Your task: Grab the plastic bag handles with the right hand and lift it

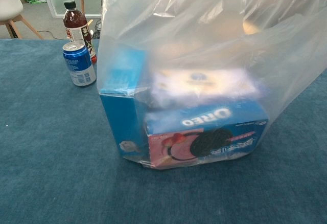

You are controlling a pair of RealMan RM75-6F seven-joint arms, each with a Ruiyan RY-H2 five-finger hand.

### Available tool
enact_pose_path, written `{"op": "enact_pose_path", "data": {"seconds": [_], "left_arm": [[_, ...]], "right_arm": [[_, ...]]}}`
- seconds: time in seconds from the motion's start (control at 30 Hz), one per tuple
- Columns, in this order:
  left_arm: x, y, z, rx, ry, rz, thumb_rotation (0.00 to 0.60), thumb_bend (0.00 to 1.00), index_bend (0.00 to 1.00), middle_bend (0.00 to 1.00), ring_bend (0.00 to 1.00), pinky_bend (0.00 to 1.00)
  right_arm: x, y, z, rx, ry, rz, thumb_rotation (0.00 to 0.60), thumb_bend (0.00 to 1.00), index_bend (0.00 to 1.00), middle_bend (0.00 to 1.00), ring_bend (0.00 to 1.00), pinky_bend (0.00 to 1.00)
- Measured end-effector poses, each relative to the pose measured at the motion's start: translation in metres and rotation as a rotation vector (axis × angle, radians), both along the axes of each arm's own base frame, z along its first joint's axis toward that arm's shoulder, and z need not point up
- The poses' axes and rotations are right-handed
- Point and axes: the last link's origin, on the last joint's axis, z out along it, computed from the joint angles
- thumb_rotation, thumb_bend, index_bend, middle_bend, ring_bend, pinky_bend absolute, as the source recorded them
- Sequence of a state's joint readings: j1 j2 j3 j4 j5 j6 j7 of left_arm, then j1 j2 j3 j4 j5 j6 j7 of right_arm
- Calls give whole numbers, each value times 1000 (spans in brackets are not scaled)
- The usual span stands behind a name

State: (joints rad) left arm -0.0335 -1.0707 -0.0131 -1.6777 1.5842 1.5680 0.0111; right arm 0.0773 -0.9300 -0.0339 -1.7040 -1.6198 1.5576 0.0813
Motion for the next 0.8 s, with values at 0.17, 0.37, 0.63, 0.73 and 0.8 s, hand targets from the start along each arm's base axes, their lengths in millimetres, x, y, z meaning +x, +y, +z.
{"op": "enact_pose_path", "data": {"seconds": [0.17,0.37,0.63,0.73,0.8], "left_arm": [[1,0,-1,-5,3,-1,600,222,58,117,134,90],[0,0,-1,-3,2,1,600,222,58,117,133,90],[-1,-1,0,-2,3,4,600,222,58,117,133,90],[-2,-2,0,0,5,9,600,222,58,117,134,90],[-2,-2,1,0,5,12,600,222,58,117,133,90]], "right_arm": [[3,-1,-2,17,-20,16,600,0,0,38,0,35],[10,-5,-1,44,-54,51,600,0,0,42,0,35],[24,-18,7,106,-136,103,600,0,0,49,0,36],[29,-24,13,122,-163,114,600,0,0,49,0,36],[32,-31,16,129,-169,121,600,0,0,49,0,36]]}}
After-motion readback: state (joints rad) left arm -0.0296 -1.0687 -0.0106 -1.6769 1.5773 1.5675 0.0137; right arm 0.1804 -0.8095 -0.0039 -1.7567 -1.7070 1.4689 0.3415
